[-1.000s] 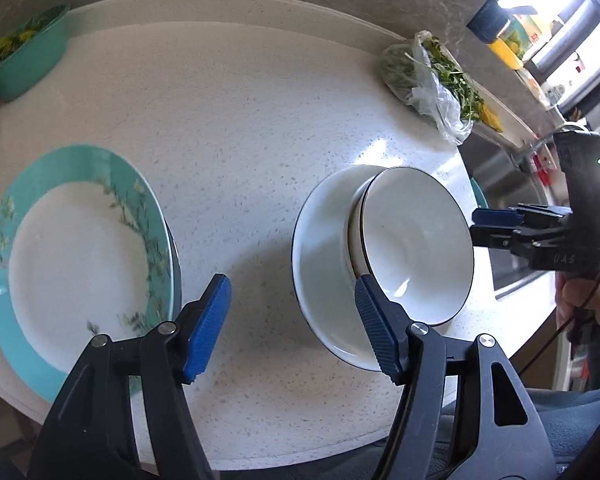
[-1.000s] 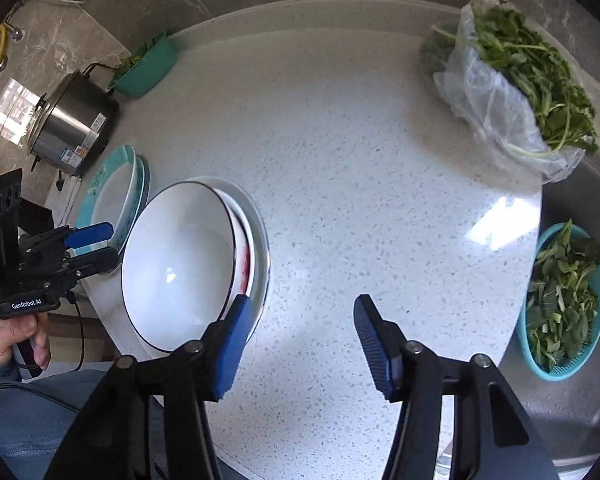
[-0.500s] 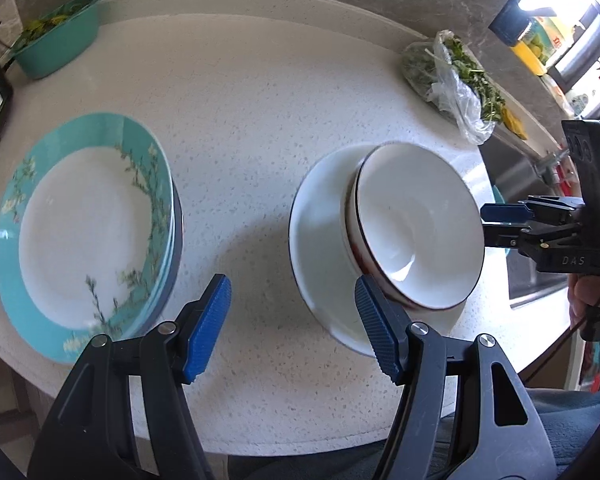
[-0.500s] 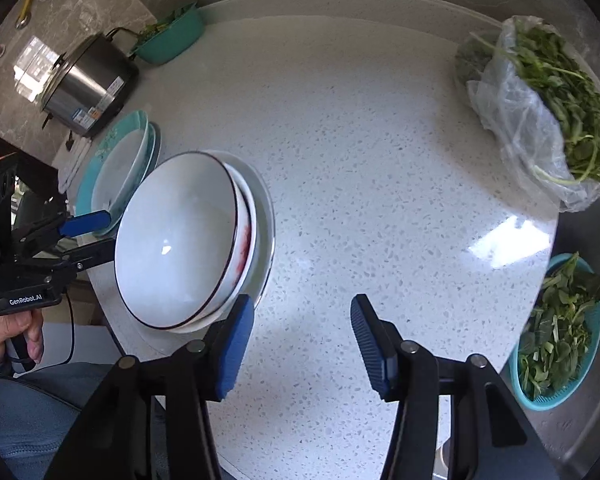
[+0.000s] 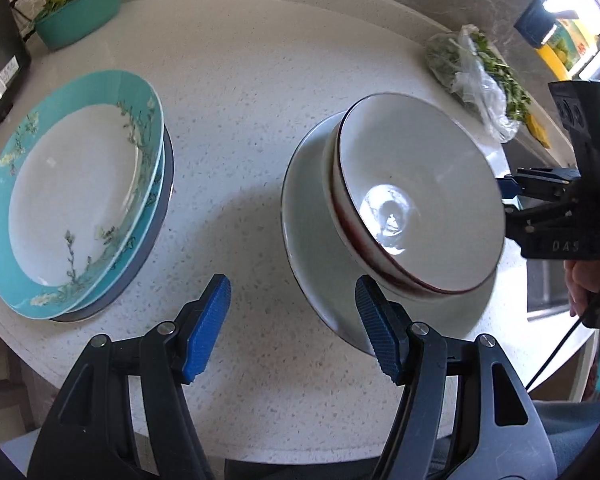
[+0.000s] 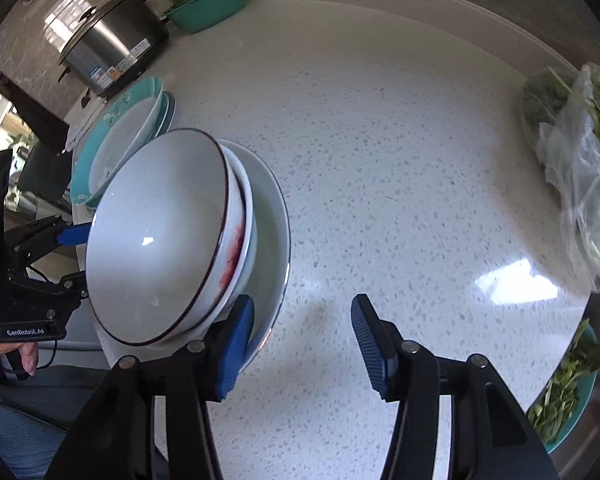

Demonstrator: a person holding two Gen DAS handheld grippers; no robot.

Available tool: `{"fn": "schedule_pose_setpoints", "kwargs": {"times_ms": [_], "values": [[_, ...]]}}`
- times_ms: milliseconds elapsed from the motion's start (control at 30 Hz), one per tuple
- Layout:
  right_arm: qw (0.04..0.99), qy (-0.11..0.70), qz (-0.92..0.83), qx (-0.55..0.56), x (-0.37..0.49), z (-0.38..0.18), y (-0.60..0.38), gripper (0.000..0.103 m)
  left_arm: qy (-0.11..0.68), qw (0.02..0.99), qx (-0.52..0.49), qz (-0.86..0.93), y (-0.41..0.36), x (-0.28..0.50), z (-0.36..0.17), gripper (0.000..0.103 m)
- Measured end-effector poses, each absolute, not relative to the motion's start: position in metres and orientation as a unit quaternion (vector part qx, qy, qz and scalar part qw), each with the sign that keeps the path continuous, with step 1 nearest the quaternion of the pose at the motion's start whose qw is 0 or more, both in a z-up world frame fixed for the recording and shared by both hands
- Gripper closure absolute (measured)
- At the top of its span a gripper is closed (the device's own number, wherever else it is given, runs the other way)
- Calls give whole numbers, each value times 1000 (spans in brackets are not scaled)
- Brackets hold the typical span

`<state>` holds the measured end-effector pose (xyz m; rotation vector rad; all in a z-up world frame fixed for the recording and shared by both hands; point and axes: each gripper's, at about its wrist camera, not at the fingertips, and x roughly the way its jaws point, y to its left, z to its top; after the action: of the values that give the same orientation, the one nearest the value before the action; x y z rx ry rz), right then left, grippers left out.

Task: Organize plates and bowls
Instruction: 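Close both tools on the rim of the white deep plate, then lift the plate with nested bowls and carry it over the teal plates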

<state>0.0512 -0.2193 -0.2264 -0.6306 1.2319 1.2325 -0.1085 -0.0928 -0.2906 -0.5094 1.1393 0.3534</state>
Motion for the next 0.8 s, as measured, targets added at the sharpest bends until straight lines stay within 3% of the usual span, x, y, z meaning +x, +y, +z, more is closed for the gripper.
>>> {"fn": "schedule_pose_setpoints", "kwargs": {"times_ms": [233,400,467,567,800], "values": [[582,534,551,-269,46,-244,-209,55,534,790,-248,169,-85,-94,-312,47],[571,537,567,-254,41,-246,-209,65,540,790,-243,157,-86,-79,-320,69],[569,540,569,-248,40,-247,-209,75,539,792,-243,150,-87,-75,-321,72],[572,540,568,-243,37,-247,-209,75,538,795,-243,138,-89,-67,-322,81],[583,542,560,-227,38,-247,-215,76,541,797,-233,134,-94,-60,-320,82]]}}
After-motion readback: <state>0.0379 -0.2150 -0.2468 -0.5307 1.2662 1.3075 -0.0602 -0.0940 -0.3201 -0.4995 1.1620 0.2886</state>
